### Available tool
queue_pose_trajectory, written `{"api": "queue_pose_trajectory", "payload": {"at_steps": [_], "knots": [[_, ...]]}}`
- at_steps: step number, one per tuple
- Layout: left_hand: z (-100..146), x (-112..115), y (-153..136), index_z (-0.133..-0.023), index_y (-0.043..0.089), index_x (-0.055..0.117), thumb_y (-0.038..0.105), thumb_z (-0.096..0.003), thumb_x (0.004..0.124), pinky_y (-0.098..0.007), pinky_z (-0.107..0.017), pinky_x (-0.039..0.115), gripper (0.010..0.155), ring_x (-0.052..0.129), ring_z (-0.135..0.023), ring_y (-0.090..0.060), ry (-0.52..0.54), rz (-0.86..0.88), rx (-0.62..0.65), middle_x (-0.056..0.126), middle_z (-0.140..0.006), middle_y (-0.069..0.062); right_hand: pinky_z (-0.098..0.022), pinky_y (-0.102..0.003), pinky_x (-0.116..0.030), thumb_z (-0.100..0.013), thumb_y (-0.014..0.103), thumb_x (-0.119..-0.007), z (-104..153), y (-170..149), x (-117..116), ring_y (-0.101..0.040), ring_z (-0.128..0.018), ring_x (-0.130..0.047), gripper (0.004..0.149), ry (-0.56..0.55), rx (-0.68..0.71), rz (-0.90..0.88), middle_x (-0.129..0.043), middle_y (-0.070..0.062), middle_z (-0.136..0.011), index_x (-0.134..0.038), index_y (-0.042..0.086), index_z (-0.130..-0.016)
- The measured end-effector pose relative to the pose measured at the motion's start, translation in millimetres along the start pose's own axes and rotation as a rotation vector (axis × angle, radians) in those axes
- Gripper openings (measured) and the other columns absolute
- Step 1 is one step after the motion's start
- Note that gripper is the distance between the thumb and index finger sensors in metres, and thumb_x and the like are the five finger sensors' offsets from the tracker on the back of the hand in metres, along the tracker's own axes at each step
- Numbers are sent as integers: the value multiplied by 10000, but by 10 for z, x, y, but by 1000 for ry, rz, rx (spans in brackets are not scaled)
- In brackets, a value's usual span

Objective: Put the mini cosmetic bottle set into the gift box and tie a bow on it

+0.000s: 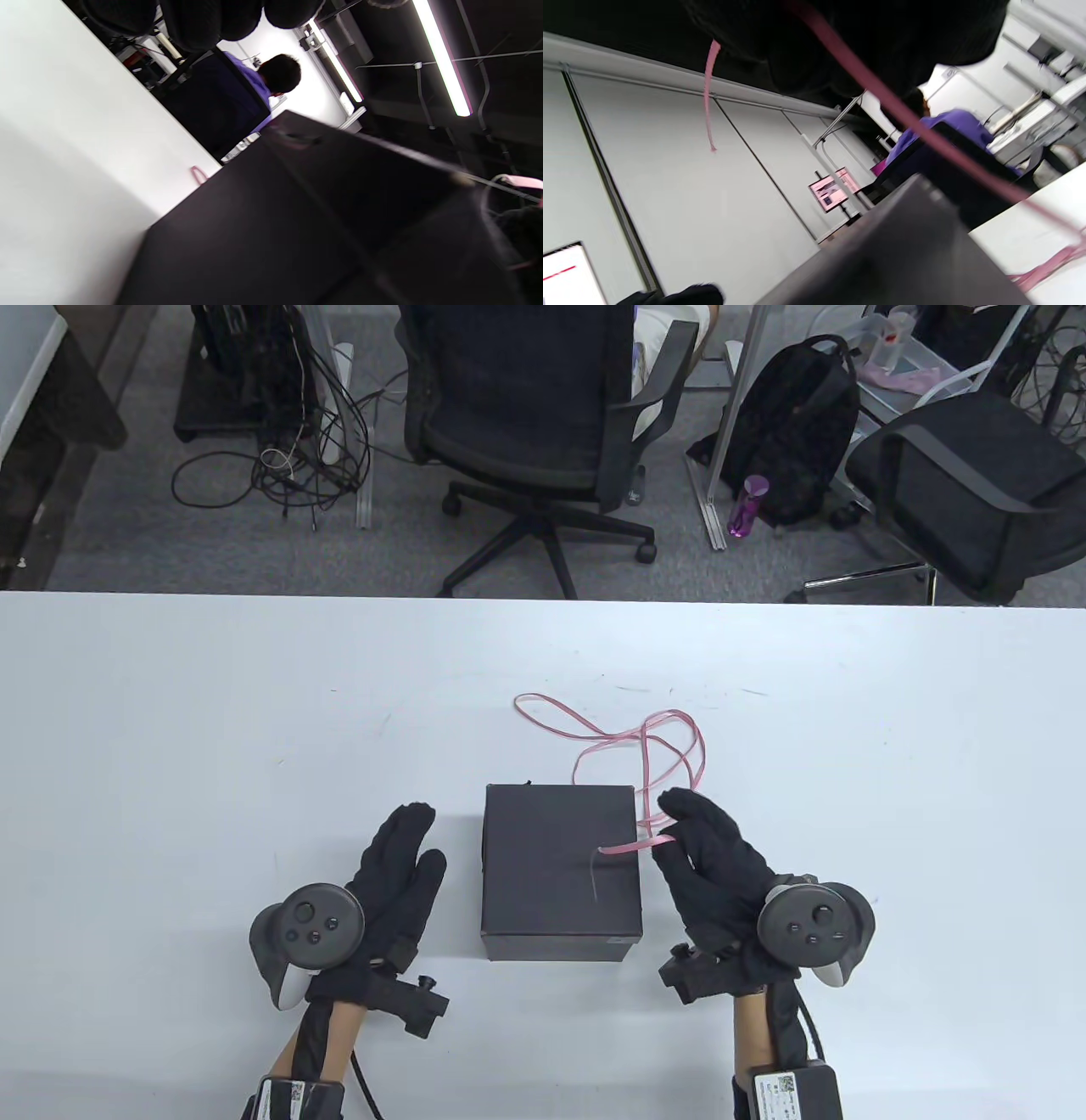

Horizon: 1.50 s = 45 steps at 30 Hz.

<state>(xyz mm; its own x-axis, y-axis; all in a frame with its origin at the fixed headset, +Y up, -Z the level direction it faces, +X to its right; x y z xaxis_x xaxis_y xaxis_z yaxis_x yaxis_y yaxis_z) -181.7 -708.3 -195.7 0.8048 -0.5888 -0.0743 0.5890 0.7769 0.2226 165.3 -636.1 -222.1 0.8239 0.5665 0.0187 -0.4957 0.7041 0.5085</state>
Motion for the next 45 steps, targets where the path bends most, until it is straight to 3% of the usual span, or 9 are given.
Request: {"api": "queue_pose_trajectory", "payload": {"at_steps": [2,5,9,14,20,27,36,42,45], "knots": [[14,-12,99,-1157,146,483,563,-605,493,-659,-686,668,692,717,-987,-493,7,9,37,536,-1158,-234,-479,-489,-854,-593,280,-676,-15,44,-58,-303,-595,-976,396,43,13,-27,-761,-319,-921,-843,-67,-685],[40,15,245,-1158,151,481,561,-606,494,-660,-687,666,687,714,-992,-489,1,1,92,536,-1159,-230,-208,-302,-882,-598,285,-653,-23,102,-171,-79,-226,-918,394,126,-24,4,-864,-295,-786,-829,-41,-732],[79,82,404,-1161,153,470,563,-606,498,-663,-687,665,690,710,-995,-490,-19,-20,151,532,-1161,-230,-101,-265,-844,-607,310,-619,-14,171,-318,-53,-110,-862,399,261,-86,185,-954,-157,-482,-819,13,-783],[156,227,646,-1172,159,430,589,-591,545,-679,-692,649,732,681,-1019,-495,-76,-93,253,500,-1175,-232,-69,-252,-822,-612,343,-597,8,315,-489,-30,-75,-806,423,340,-79,430,-927,-58,-369,-841,30,-758],[271,409,916,-1177,176,409,611,-551,644,-694,-705,629,798,645,-1052,-493,-124,-257,374,474,-1191,-215,-59,-253,-816,-620,353,-587,39,404,-598,-31,-56,-796,436,363,-77,386,-920,-44,-335,-858,26,-717],[325,512,1000,-1169,159,405,569,-542,695,-661,-707,651,803,686,-1027,-467,-82,-444,399,506,-1175,-192,-63,-256,-816,-623,353,-586,63,489,-701,-33,-58,-797,438,424,-45,341,-920,-48,-337,-859,23,-719],[303,501,977,-1123,231,557,496,-599,574,-617,-691,694,587,758,-979,-426,-76,-405,393,598,-1138,-151,-70,-260,-818,-622,355,-591,80,518,-786,-37,-72,-800,438,476,-25,331,-921,-56,-346,-855,23,-728],[274,444,935,-993,302,689,481,-604,502,-606,-680,707,468,783,-955,-419,-81,-278,368,635,-1120,-140,-75,-264,-821,-620,355,-603,81,523,-799,-40,-72,-804,435,490,-19,322,-923,-62,-354,-855,21,-734],[241,397,879,-917,254,724,462,-606,498,-593,-669,718,437,793,-939,-403,-80,-175,341,644,-1105,-125,-91,-269,-827,-617,367,-627,73,524,-778,-42,-84,-814,430,470,-6,313,-927,-68,-372,-859,30,-746]]}}
Point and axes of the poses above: the tracker on the back of each hand, its own y axis roughly to the thumb side, its own z axis roughly from the fingertips to the wrist, x = y × z, the point moved 4 cm from there along -z, roughly from the wrist to the fingertips
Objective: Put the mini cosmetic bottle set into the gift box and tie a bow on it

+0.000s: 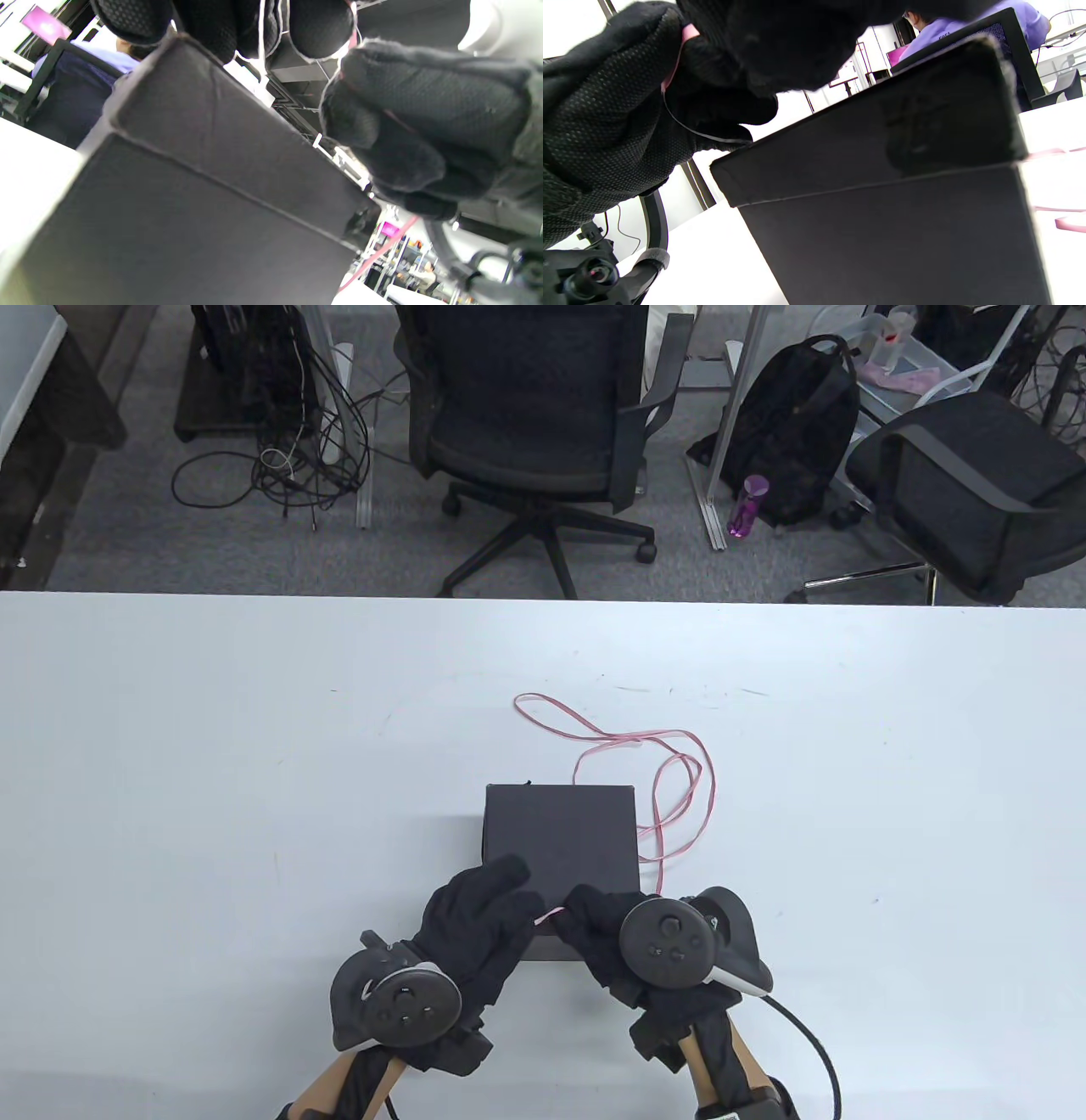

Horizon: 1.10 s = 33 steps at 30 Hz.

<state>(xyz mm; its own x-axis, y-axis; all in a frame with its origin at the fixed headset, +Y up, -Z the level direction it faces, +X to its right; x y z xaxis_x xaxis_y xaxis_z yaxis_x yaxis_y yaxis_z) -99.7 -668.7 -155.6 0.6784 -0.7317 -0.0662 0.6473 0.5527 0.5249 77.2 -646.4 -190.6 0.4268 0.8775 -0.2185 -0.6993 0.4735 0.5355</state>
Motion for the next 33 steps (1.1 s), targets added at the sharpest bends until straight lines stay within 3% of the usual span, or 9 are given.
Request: {"api": "queue_pose_trajectory", "payload": {"at_steps": [4,11,16,22,26,33], "knots": [[-1,-70,-123,-849,178,762,437,-612,519,-572,-659,726,427,800,-908,-373,42,27,-45,647,-1075,-101,-131,-293,-843,-607,357,-672,-2,11,18,-59,-116,-843,413,-5,35,-70,-938,-94,-419,-864,32,-776],[21,-235,-436,-794,135,790,435,-620,537,-541,-639,746,429,829,-855,-351,111,-49,-165,677,-1034,-80,-159,-304,-853,-595,343,-703,48,-137,189,-61,-135,-856,401,-53,-7,-16,-940,-95,-441,-863,31,-790],[35,-229,-548,-785,135,799,437,-620,542,-537,-630,752,430,837,-848,-354,105,-201,-197,685,-1029,-79,-171,-318,-855,-586,333,-725,62,-289,250,-72,-145,-863,398,-53,-50,-24,-941,-99,-452,-866,27,-798],[51,-219,-635,-783,140,803,442,-620,541,-533,-629,756,431,842,-851,-345,94,-422,-250,692,-1030,-76,-201,-321,-864,-556,328,-773,107,-458,352,-67,-167,-874,402,-91,-129,127,-938,-80,-481,-843,43,-831],[99,-232,-853,-784,144,805,446,-620,544,-531,-626,759,432,847,-848,-349,77,-540,-338,694,-1032,-77,-203,-321,-864,-558,322,-768,141,-632,395,-66,-170,-875,408,-132,-204,187,-937,-77,-485,-833,43,-848],[240,-268,-1301,-783,149,813,452,-617,552,-543,-636,756,433,848,-861,-360,4,-720,-526,698,-1039,-82,-209,-330,-865,-570,325,-734,156,-945,337,-70,-171,-877,417,-113,-306,177,-936,-83,-486,-829,31,-850]]}}
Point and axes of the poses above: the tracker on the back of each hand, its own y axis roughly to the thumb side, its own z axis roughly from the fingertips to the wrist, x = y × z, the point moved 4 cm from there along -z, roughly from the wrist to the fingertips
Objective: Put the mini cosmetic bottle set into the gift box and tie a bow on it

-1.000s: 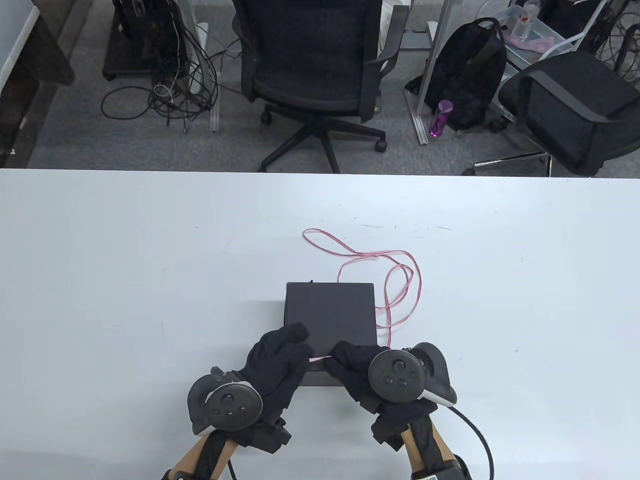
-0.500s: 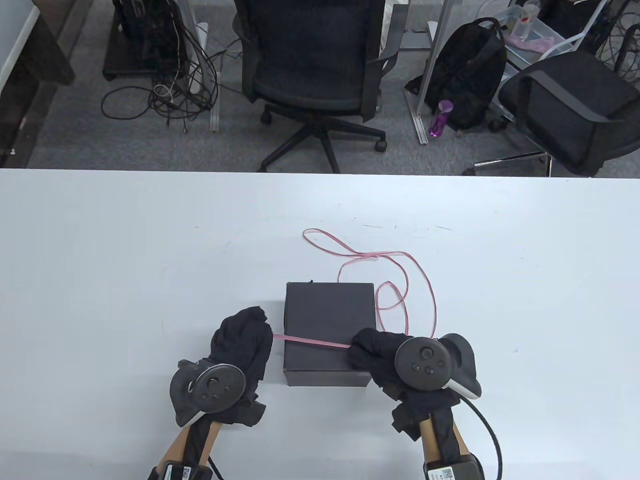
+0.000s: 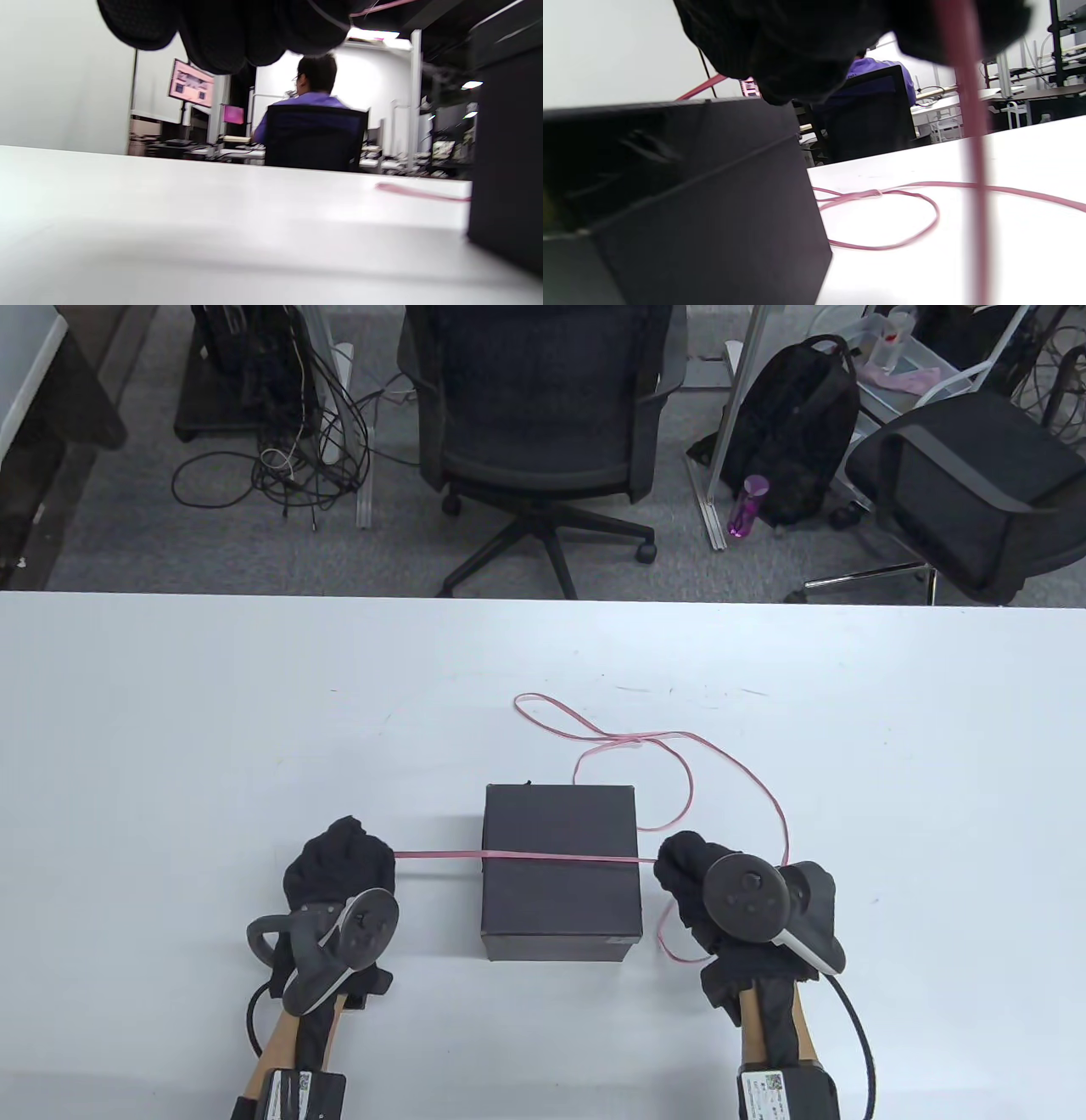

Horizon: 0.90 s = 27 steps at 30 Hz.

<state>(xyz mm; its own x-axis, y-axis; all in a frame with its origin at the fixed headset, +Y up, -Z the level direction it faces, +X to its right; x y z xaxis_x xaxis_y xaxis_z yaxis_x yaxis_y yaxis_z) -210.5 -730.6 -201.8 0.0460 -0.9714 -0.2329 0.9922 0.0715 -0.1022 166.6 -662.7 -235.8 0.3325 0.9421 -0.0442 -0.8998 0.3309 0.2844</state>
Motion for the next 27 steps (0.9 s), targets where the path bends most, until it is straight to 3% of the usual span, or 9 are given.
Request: {"api": "queue_pose_trajectory", "payload": {"at_steps": [12,27], "knots": [[-22,456,-299,-773,175,847,473,-602,578,-578,-673,733,436,844,-909,-381,-270,-386,-194,723,-1060,-74,-203,-328,-865,-579,324,-718,-74,-122,-246,-69,-164,-875,410,84,-56,43,-935,-86,-480,-831,22,-832],[-9,597,-504,-825,192,829,471,-600,581,-585,-682,725,436,840,-921,-394,-392,-345,-289,724,-1072,-84,-214,-338,-868,-595,322,-688,-76,-48,-260,-81,-175,-890,423,62,-38,38,-939,-110,-499,-826,14,-849]]}}
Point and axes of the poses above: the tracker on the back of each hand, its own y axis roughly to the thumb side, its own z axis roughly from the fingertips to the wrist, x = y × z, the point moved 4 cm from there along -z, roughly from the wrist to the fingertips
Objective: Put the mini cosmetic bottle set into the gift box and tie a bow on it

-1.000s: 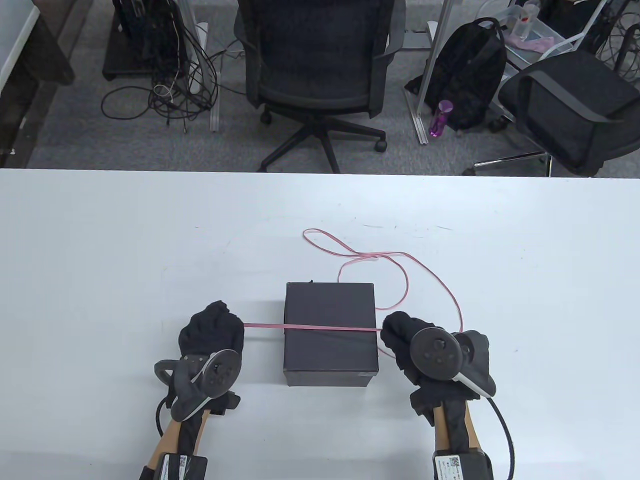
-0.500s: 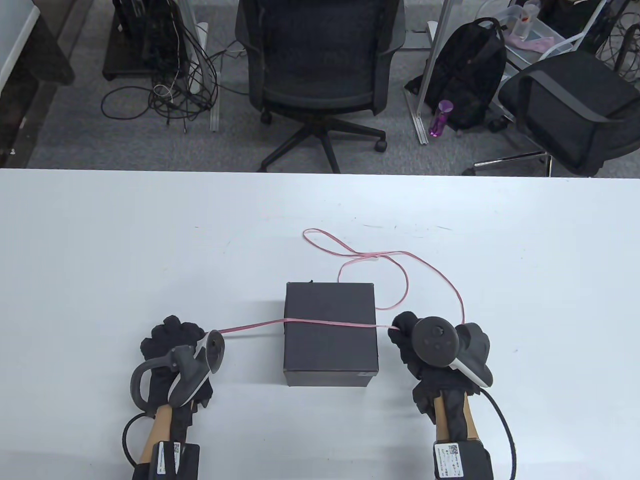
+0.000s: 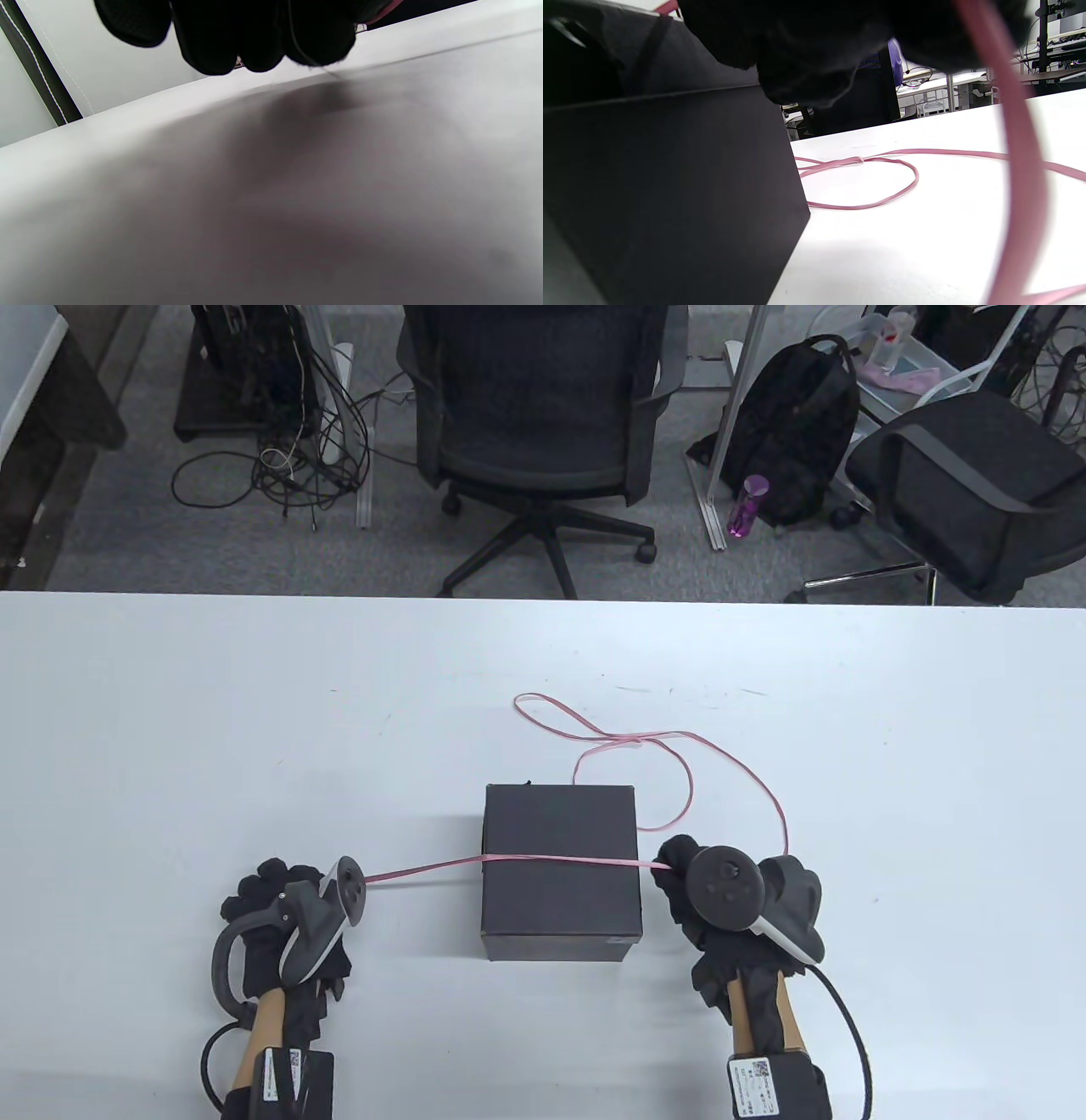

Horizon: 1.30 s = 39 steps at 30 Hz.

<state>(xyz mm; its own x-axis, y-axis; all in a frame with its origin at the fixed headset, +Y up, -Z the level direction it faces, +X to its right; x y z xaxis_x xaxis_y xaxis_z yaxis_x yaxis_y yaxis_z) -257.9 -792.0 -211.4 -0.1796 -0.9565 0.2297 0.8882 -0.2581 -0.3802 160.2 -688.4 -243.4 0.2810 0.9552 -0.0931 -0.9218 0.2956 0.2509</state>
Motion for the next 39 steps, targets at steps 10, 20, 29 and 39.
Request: {"api": "queue_pose_trajectory", "payload": {"at_steps": [10,20,29,39], "knots": [[350,-848,155,-1155,174,469,404,-602,613,-595,-712,702,616,794,-967,-414,213,522,323,564,-1160,-178,-158,-309,-856,-603,336,-663,111,266,209,-63,-129,-866,445,-129,56,29,-944,-106,-454,-836,-1,-837],[1207,-1441,784,-1186,181,318,562,-542,658,-610,-762,648,822,678,-1074,-434,439,677,903,469,-1204,-165,-162,-315,-854,-593,346,-644,305,871,292,-68,-131,-861,435,-170,293,55,-942,-95,-455,-844,52,-843],[1243,-1359,878,-1185,187,320,510,-565,652,-635,-760,628,774,640,-1084,-462,421,626,913,455,-1204,-173,-164,-312,-856,-596,344,-651,417,1166,259,-65,-133,-863,434,-118,424,-46,-942,-92,-458,-844,44,-844],[1172,-1336,822,-977,299,701,418,-592,536,-624,-738,668,435,754,-1031,-448,373,770,905,696,-1129,-117,-173,-316,-859,-599,339,-657,356,1085,214,-66,-140,-869,435,-101,394,-49,-943,-94,-464,-842,30,-843]]}}
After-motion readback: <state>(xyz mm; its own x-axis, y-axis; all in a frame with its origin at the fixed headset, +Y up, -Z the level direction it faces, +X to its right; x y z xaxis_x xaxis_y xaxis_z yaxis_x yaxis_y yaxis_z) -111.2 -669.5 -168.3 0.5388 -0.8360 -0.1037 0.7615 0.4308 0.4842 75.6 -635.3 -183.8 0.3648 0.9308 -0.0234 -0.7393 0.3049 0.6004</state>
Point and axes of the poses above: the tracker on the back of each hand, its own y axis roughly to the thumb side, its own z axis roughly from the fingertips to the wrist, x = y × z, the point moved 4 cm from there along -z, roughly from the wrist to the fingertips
